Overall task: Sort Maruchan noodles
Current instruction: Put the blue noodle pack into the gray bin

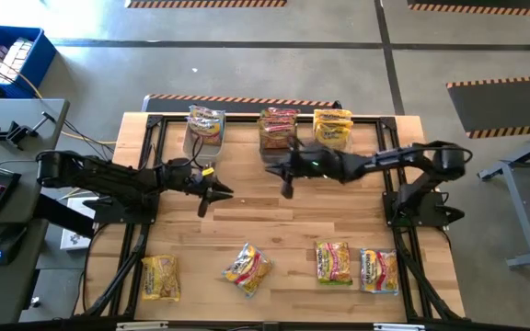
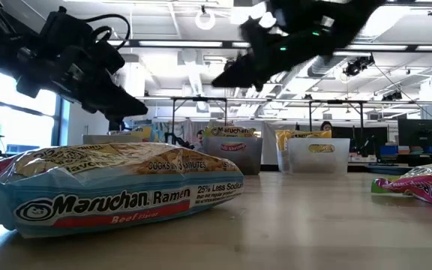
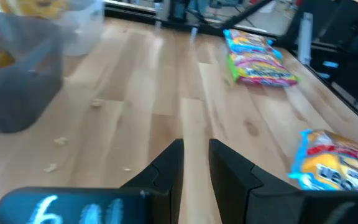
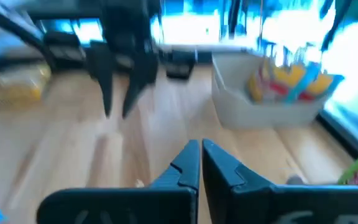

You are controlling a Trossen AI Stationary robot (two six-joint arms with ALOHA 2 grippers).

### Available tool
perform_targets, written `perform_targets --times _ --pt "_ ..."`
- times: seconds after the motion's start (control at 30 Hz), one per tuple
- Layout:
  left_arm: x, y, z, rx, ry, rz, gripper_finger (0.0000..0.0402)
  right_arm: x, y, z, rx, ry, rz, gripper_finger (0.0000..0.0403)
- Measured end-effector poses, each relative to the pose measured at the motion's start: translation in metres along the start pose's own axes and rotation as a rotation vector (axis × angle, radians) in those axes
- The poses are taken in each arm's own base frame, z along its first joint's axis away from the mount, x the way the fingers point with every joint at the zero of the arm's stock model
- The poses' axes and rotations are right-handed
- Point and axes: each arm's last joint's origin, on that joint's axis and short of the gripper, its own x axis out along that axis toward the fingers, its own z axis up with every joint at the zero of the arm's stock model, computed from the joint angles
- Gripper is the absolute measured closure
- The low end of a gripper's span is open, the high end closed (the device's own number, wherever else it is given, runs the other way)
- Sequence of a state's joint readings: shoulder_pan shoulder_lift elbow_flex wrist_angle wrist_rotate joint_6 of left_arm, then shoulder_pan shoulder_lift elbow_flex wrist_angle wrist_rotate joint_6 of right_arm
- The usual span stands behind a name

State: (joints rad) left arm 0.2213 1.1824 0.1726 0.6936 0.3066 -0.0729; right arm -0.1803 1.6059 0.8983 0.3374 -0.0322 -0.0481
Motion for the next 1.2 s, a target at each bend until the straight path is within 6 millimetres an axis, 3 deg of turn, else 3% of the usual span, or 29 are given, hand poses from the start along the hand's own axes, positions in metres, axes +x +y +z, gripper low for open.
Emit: perform_targets --times 0.2,0.4,0.5,0.77,0.97,1.2 --pt "0.003 -0.015 -0.005 -0.018 0.052 -0.076 0.0337 -0.021 0.006 -0.032 -0.001 -0.272 -0.001 0.0402" --pt "0.006 -0.044 -0.02 -0.077 0.2 -0.105 0.0337 -0.028 -0.003 -0.054 0.011 -0.247 -0.026 0.0402" --pt "0.01 -0.064 -0.023 -0.018 0.317 -0.058 0.0337 -0.028 -0.005 -0.058 0.001 -0.228 -0.028 0.0402" --pt "0.015 -0.121 0.003 -0.052 0.445 -0.071 0.0309 -0.028 -0.004 -0.061 -0.01 -0.198 -0.01 0.0402" --pt "0.016 -0.152 -0.005 -0.213 0.542 -0.07 0.0256 -0.028 -0.003 -0.062 -0.005 -0.191 0.016 0.0402" --pt "0.037 -0.19 -0.016 -0.132 0.596 -0.048 0.0214 -0.027 0.003 -0.061 -0.014 -0.195 0.033 0.0402"
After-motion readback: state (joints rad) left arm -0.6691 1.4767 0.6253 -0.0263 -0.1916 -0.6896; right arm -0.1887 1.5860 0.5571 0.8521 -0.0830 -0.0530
